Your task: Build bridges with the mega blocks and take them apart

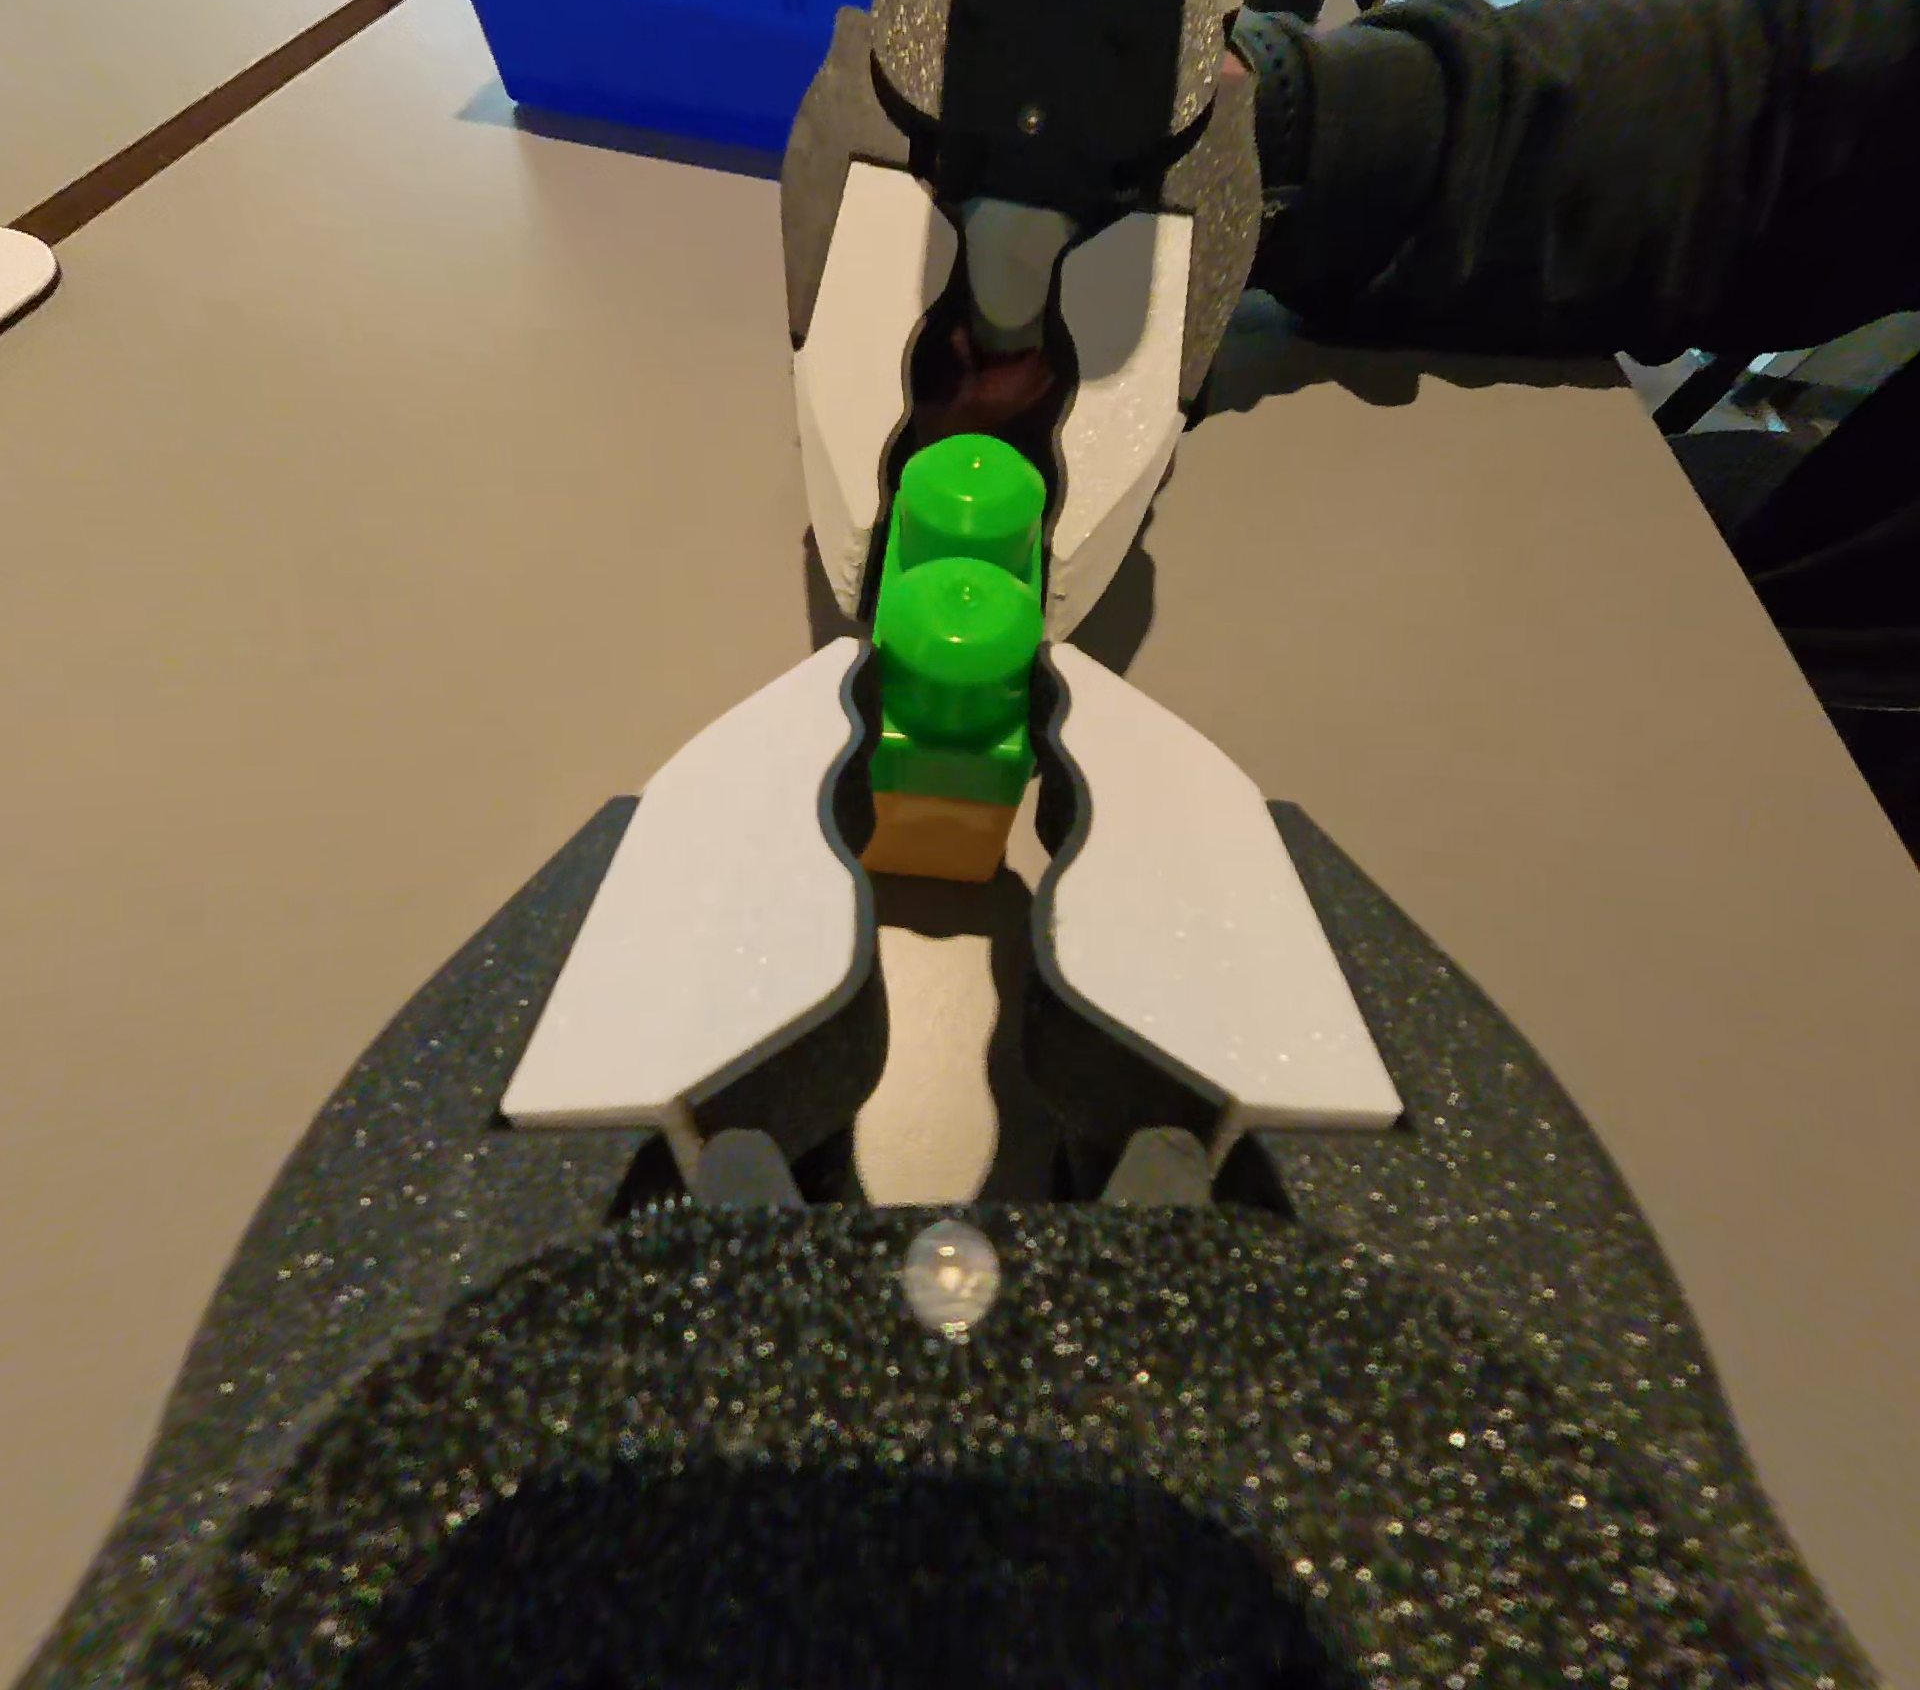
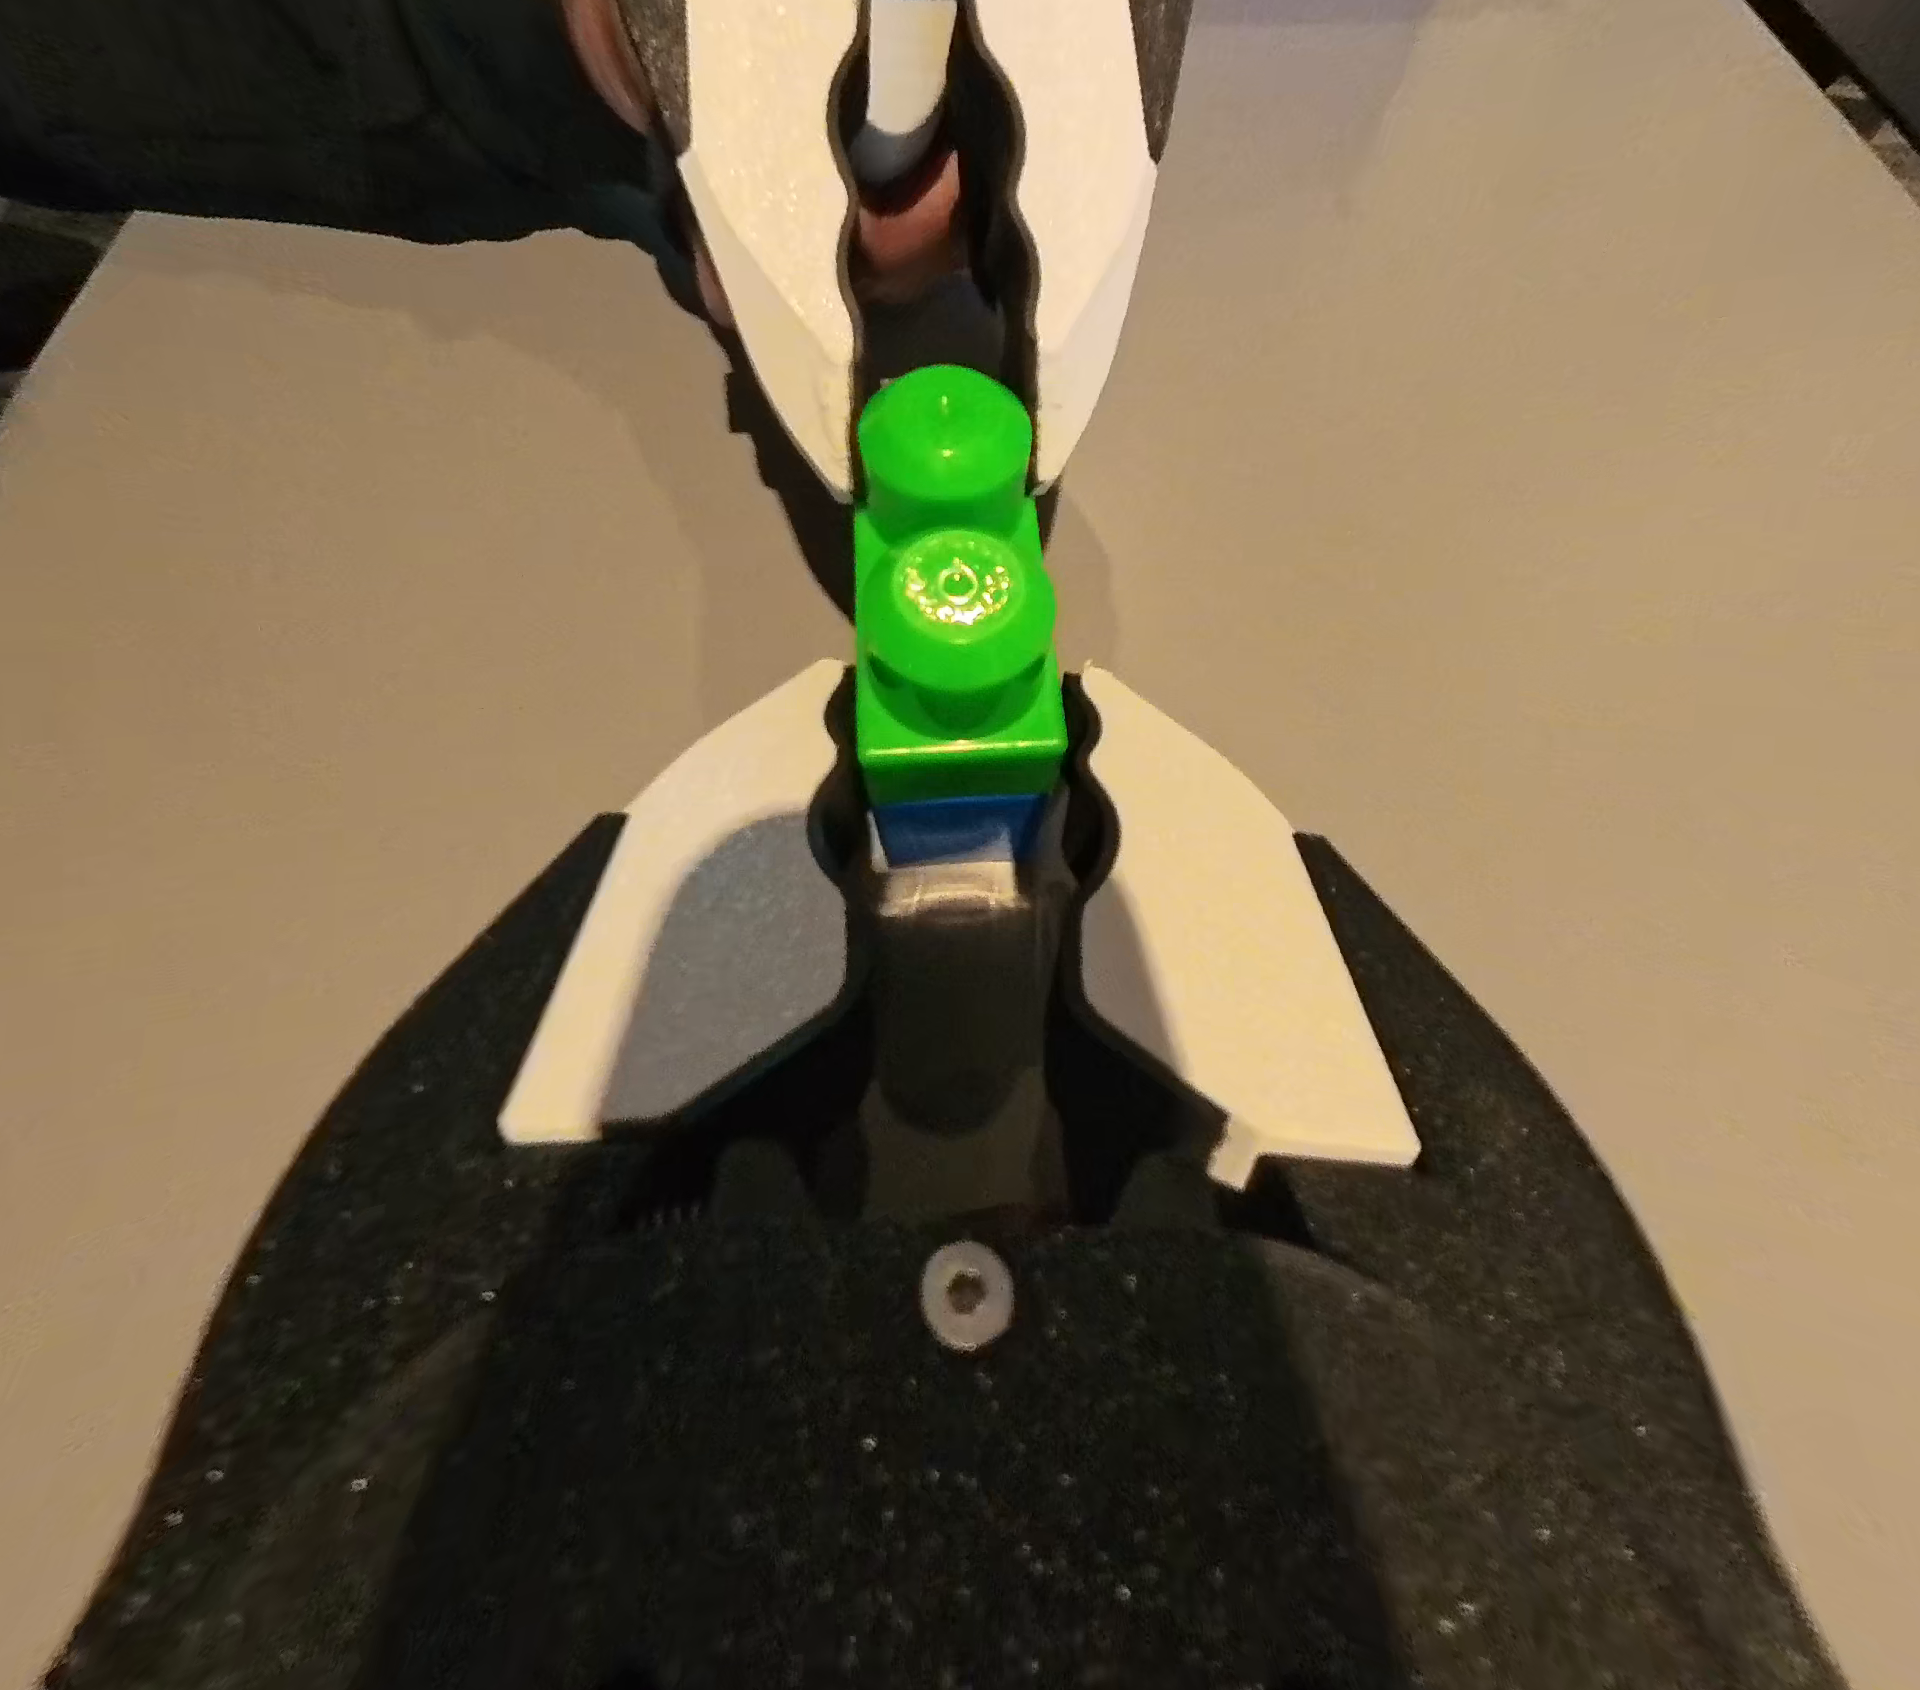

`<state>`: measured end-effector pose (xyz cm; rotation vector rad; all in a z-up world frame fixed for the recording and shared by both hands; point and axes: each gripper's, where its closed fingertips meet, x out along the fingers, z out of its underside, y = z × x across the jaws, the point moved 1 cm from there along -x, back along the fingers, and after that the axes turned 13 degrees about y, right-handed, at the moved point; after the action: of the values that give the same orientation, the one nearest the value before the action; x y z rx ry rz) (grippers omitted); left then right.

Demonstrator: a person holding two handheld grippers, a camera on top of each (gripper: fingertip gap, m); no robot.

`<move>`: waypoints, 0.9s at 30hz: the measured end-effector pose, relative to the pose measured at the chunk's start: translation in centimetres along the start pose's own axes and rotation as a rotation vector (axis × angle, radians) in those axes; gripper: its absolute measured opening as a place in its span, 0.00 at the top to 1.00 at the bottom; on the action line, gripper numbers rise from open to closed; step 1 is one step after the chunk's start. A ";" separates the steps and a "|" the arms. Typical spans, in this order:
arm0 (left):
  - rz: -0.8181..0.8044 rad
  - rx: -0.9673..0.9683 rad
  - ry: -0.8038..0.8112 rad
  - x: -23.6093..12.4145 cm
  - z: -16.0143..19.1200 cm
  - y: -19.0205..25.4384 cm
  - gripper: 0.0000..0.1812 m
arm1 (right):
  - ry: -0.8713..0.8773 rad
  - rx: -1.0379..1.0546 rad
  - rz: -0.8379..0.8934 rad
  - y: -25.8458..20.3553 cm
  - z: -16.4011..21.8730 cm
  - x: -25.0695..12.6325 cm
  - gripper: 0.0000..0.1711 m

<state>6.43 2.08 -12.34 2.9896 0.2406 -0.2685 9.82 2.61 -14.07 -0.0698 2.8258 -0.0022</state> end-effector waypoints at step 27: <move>-0.034 -0.038 0.241 -1.7 -3.1 -0.9 0.82 | 0.065 -0.032 0.103 1.3 -0.9 -0.6 0.79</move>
<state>5.16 3.20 -9.10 2.9788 0.3170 0.0930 10.02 3.94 -13.10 0.0695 2.8916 0.0655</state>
